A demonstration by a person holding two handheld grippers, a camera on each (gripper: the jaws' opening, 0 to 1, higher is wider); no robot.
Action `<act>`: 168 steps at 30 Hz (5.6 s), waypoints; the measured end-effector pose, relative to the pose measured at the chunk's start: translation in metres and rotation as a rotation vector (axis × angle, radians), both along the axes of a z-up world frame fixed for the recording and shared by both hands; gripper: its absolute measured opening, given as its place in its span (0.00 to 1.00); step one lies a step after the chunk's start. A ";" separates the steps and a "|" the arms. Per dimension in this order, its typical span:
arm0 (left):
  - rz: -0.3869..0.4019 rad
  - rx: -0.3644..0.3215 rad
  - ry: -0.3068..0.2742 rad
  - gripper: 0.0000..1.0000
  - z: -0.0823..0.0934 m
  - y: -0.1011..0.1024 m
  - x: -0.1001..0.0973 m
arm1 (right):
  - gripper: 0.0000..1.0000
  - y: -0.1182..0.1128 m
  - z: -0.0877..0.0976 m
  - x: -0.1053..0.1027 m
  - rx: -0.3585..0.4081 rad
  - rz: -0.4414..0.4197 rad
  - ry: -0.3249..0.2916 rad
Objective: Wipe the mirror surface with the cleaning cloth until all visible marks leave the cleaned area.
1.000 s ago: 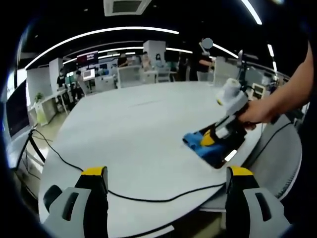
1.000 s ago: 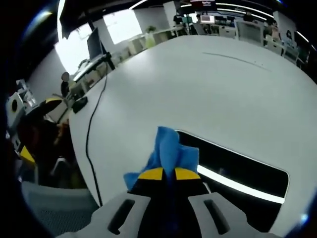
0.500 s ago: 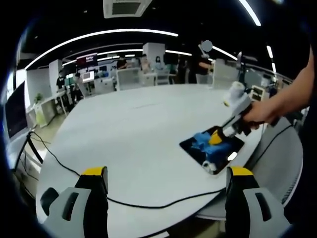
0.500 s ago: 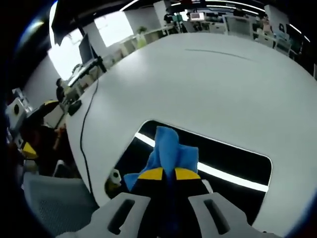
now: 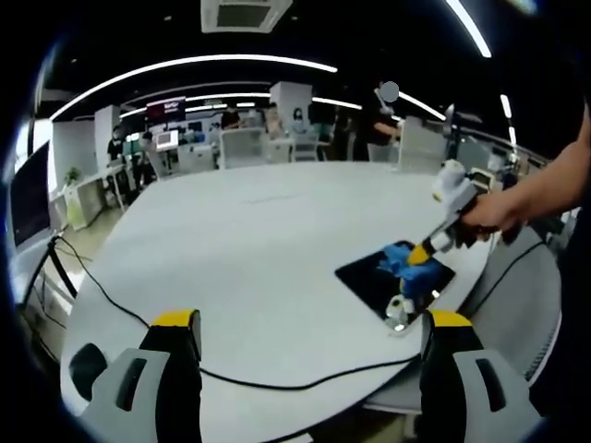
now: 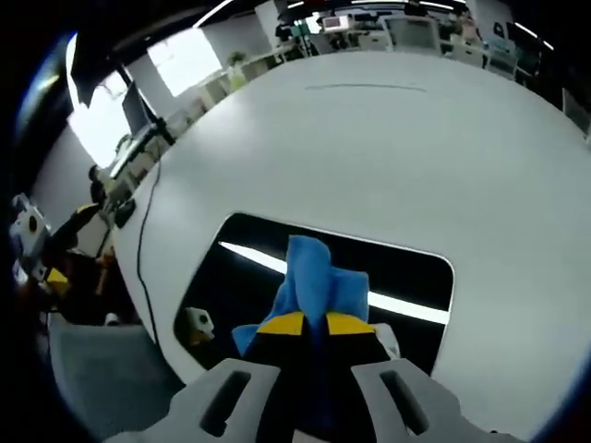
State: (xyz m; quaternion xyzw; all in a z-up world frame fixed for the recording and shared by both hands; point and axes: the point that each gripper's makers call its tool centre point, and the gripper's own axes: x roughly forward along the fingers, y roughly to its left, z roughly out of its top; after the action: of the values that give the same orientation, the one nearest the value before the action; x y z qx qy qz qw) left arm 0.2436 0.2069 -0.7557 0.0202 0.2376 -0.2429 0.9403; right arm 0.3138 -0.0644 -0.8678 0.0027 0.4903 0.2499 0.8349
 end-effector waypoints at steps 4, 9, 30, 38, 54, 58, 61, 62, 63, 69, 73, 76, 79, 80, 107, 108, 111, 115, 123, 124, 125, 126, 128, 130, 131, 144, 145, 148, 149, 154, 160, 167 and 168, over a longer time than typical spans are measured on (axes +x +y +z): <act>0.023 -0.042 0.007 1.00 0.003 0.001 0.002 | 0.01 -0.015 0.000 0.000 -0.011 -0.015 0.007; 0.009 -0.016 0.012 1.00 -0.002 0.000 0.001 | 0.01 -0.031 0.000 0.000 -0.026 -0.030 0.002; -0.004 0.012 0.031 1.00 -0.011 -0.001 -0.001 | 0.02 -0.065 0.001 0.000 -0.139 -0.028 0.031; -0.016 0.021 0.041 1.00 -0.012 0.001 -0.004 | 0.02 -0.067 -0.001 -0.001 -0.185 -0.005 0.033; 0.004 0.032 0.055 1.00 -0.015 0.015 -0.005 | 0.02 -0.068 -0.002 -0.001 -0.297 0.059 -0.039; -0.020 0.043 0.060 1.00 -0.015 0.013 -0.006 | 0.02 -0.068 -0.001 0.000 -0.224 0.007 -0.005; -0.008 0.035 0.058 1.00 -0.014 0.014 -0.003 | 0.02 -0.068 -0.001 -0.002 -0.233 0.017 0.001; -0.006 0.034 0.057 1.00 -0.014 0.014 -0.002 | 0.03 -0.068 -0.001 -0.002 -0.238 0.022 0.003; -0.006 0.034 0.055 1.00 -0.014 0.013 -0.001 | 0.03 -0.067 -0.002 -0.003 -0.247 0.031 0.001; -0.009 0.025 0.050 1.00 -0.015 0.009 0.001 | 0.03 -0.067 -0.001 -0.008 -0.249 0.011 -0.012; -0.008 0.025 0.051 1.00 -0.014 0.008 0.001 | 0.03 -0.065 -0.001 -0.014 -0.231 0.007 -0.006; -0.003 0.022 0.053 1.00 -0.016 0.011 0.002 | 0.03 -0.066 -0.002 -0.018 -0.231 0.007 -0.012; -0.004 0.018 0.054 1.00 -0.016 0.010 0.002 | 0.03 -0.066 -0.001 -0.024 -0.228 0.000 -0.007; -0.008 0.013 0.055 1.00 -0.016 0.008 0.002 | 0.03 -0.066 -0.001 -0.025 -0.227 -0.002 -0.008; -0.049 0.011 0.066 1.00 -0.022 -0.007 -0.009 | 0.02 -0.073 -0.001 -0.055 -0.170 -0.099 0.044; -0.048 0.008 0.065 1.00 -0.021 -0.008 -0.008 | 0.02 -0.073 -0.002 -0.054 -0.171 -0.100 0.045; -0.047 0.007 0.061 1.00 -0.020 -0.008 -0.008 | 0.02 -0.073 -0.002 -0.054 -0.173 -0.104 0.041; -0.048 0.009 0.058 1.00 -0.020 -0.009 -0.009 | 0.02 -0.073 -0.002 -0.054 -0.169 -0.110 0.033; -0.051 0.023 0.050 1.00 -0.019 -0.003 -0.011 | 0.03 -0.065 0.000 -0.057 -0.093 -0.183 0.066; -0.050 0.025 0.049 1.00 -0.019 -0.002 -0.012 | 0.03 -0.064 -0.001 -0.057 -0.099 -0.178 0.065; -0.048 0.027 0.048 1.00 -0.018 -0.001 -0.012 | 0.02 -0.063 -0.001 -0.056 -0.106 -0.172 0.063; -0.046 0.027 0.047 1.00 -0.018 0.000 -0.012 | 0.02 -0.062 -0.001 -0.056 -0.117 -0.163 0.062; -0.045 0.029 0.049 1.00 -0.017 0.002 -0.013 | 0.02 -0.056 -0.001 -0.056 -0.106 -0.159 0.070; -0.045 0.031 0.049 1.00 -0.018 0.004 -0.013 | 0.02 -0.053 -0.001 -0.057 -0.123 -0.142 0.063; -0.044 0.030 0.050 1.00 -0.018 0.004 -0.013 | 0.02 -0.051 0.000 -0.057 -0.125 -0.137 0.062; -0.041 0.026 0.063 1.00 -0.019 0.012 -0.019 | 0.02 -0.031 -0.001 -0.056 -0.139 -0.120 0.068; -0.039 0.025 0.063 1.00 -0.019 0.012 -0.019 | 0.02 -0.030 -0.002 -0.056 -0.140 -0.118 0.068; -0.034 0.024 0.065 1.00 -0.019 0.014 -0.019 | 0.02 -0.025 -0.002 -0.055 -0.139 -0.114 0.069; -0.034 0.023 0.065 1.00 -0.019 0.014 -0.019 | 0.02 -0.023 -0.002 -0.055 -0.139 -0.113 0.068; -0.045 0.025 0.064 1.00 -0.020 0.010 -0.020 | 0.02 -0.012 -0.002 -0.054 -0.135 -0.103 0.071; -0.062 0.029 0.070 1.00 -0.022 0.007 -0.023 | 0.02 0.010 -0.001 -0.054 -0.132 -0.067 0.068; -0.056 0.030 0.074 1.00 -0.024 0.010 -0.024 | 0.02 0.033 -0.001 -0.054 -0.118 -0.042 0.077; -0.053 0.029 0.074 1.00 -0.025 0.011 -0.025 | 0.02 0.036 -0.001 -0.054 -0.117 -0.040 0.077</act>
State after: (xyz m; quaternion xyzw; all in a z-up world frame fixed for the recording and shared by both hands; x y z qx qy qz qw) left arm 0.2190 0.2175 -0.7803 0.0313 0.2753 -0.2649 0.9236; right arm 0.2601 -0.0282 -0.8688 -0.0268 0.5357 0.2039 0.8190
